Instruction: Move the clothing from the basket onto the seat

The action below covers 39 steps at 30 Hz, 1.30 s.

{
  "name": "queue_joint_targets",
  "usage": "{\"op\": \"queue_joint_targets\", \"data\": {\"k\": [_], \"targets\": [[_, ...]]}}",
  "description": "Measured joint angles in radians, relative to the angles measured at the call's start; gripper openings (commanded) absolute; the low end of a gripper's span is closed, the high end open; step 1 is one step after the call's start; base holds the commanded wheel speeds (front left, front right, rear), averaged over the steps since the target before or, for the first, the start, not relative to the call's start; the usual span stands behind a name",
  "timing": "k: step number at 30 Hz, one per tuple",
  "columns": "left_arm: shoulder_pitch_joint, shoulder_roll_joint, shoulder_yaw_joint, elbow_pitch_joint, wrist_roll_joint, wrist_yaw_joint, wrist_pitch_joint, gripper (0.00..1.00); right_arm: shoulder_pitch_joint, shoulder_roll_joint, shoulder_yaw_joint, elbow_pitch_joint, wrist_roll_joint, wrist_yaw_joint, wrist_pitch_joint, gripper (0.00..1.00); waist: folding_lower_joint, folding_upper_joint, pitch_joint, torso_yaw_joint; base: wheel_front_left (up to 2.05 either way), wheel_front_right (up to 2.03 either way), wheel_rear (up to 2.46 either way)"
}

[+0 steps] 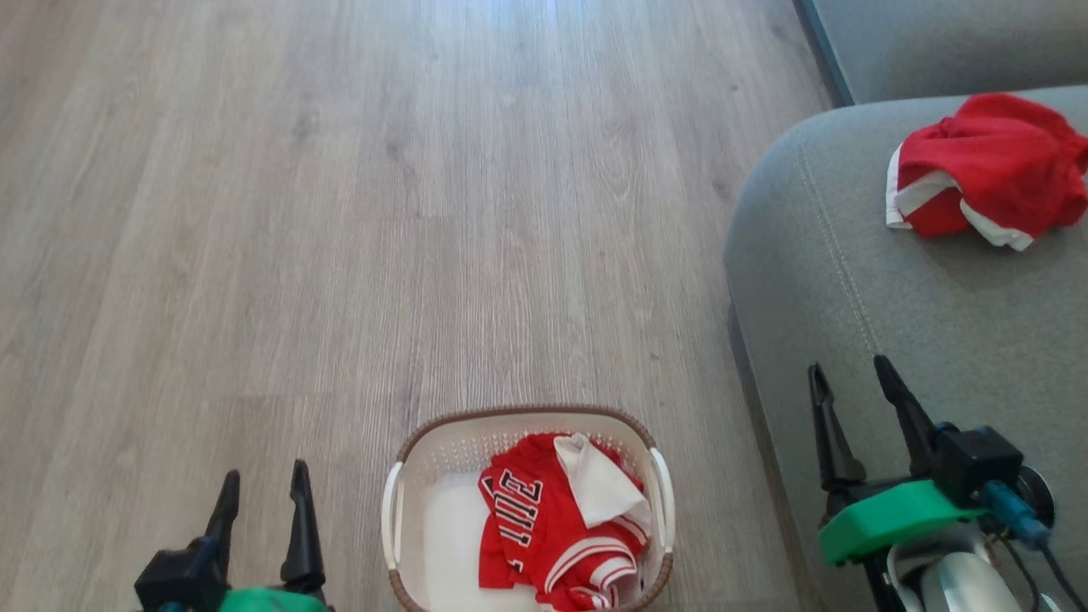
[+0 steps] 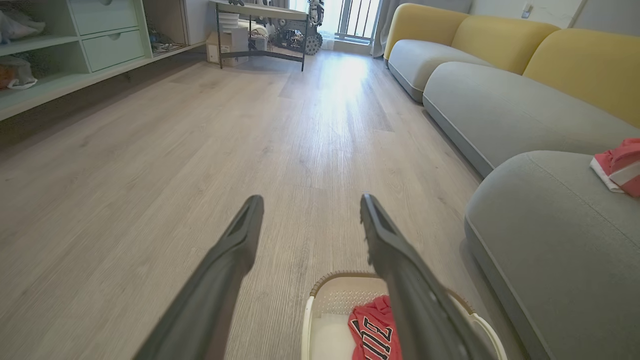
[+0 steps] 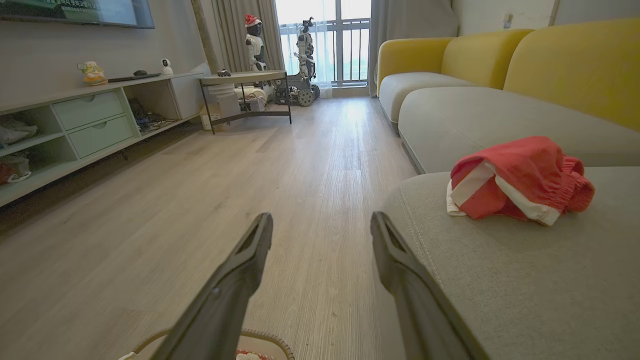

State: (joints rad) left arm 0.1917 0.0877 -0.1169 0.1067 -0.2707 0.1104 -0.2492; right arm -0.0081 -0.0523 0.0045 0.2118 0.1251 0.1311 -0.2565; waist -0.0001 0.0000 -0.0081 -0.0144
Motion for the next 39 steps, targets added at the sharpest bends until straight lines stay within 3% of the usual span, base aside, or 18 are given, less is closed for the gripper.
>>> {"op": "queue_joint_targets", "data": {"k": [9,14,24,31,34,39], "targets": [[-0.171,-0.001,-0.084,0.139,0.055,-0.061,0.001,1.0,-0.075,0.001,-0.045,-0.04,0.007,0.0,0.0,1.0,0.0,0.0,0.127,-0.008,0.0,0.0,0.0],[-0.373,-0.018,-0.186,0.347,0.098,-0.112,0.002,1.0,-0.195,0.002,-0.082,-0.099,-0.005,0.0,0.0,1.0,0.0,0.0,0.262,-0.024,0.0,0.0,0.0],[-0.713,-0.04,-0.358,0.695,0.074,-0.154,0.001,1.0,-0.368,0.001,-0.117,-0.235,-0.019,0.0,0.0,1.0,0.0003,0.0,0.517,-0.058,0.0,0.0,0.0],[-0.864,-0.042,-0.523,0.811,-0.031,-0.15,0.012,1.0,-0.435,0.001,-0.122,-0.317,-0.029,0.0,0.0,1.0,0.0004,-0.0001,0.659,-0.073,0.0,0.0,0.0],[-0.926,-0.042,-0.598,0.849,-0.066,-0.118,0.036,1.0,-0.461,0.001,-0.121,-0.361,-0.035,0.0,0.0,1.0,0.0004,-0.0001,0.72,-0.08,0.0,0.0,0.0],[-0.996,-0.043,-0.698,0.876,-0.134,-0.099,0.047,1.0,-0.478,0.001,-0.118,-0.417,-0.038,0.0,0.0,1.0,0.0003,0.0,0.8,-0.091,0.0,0.0,0.0]]}}
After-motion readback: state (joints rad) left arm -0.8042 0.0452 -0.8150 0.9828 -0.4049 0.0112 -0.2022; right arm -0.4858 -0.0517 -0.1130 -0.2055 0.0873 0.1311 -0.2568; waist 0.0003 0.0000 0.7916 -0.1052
